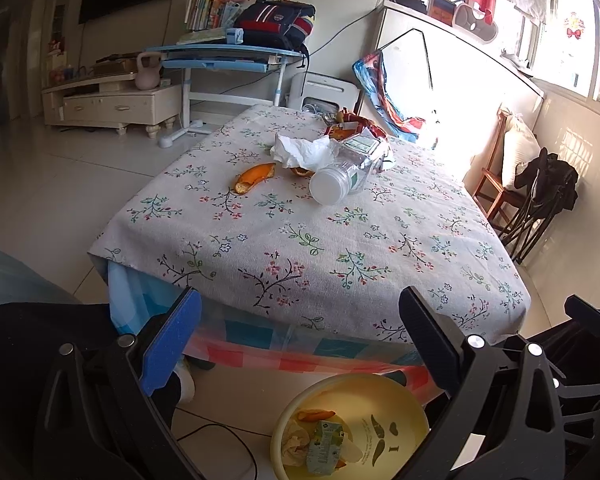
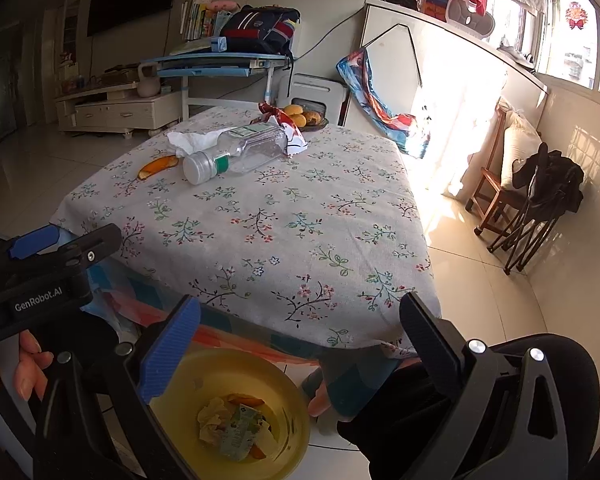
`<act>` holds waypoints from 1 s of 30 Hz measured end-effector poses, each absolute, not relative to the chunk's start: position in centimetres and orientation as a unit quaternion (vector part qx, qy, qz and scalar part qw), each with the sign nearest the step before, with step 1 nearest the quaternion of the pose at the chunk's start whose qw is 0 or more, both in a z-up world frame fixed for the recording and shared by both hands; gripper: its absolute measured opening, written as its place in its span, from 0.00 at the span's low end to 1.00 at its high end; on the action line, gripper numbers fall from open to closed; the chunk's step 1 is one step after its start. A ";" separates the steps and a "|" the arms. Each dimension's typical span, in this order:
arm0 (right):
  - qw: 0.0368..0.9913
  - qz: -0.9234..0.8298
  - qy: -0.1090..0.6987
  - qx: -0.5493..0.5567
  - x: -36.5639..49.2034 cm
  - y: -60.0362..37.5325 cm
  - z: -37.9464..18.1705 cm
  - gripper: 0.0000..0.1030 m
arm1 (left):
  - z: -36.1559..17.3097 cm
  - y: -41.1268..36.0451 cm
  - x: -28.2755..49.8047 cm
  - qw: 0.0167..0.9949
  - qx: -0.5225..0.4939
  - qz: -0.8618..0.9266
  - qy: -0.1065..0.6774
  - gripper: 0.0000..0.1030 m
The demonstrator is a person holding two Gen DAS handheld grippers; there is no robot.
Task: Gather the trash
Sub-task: 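Withdraw both tools from the bin back toward the table, then grasp the clear plastic bottle with the right gripper while the left gripper grasps an orange peel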
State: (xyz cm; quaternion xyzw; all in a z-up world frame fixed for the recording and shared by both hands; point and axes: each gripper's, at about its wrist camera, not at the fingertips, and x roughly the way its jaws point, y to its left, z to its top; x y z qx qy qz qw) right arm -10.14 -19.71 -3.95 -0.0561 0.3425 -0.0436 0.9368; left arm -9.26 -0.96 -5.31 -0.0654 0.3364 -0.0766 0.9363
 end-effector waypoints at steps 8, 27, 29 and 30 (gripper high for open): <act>0.928 -0.015 0.372 -0.016 -8.4 -20.2 -4.2 0.93 | -2.8 0.7 -5.1 0.938 -0.025 -0.050 0.343 0.93; 0.904 0.033 0.409 0.119 3.9 -20.3 -3.6 0.93 | -4.6 1.3 7.8 0.908 0.077 -0.069 0.407 0.93; 0.903 0.026 0.407 0.137 6.4 -20.3 -3.3 0.93 | -5.1 1.3 8.8 0.905 0.078 -0.068 0.412 0.93; 0.902 0.022 0.406 0.146 7.7 -20.3 -3.2 0.93 | -5.2 1.3 9.3 0.904 0.077 -0.069 0.415 0.93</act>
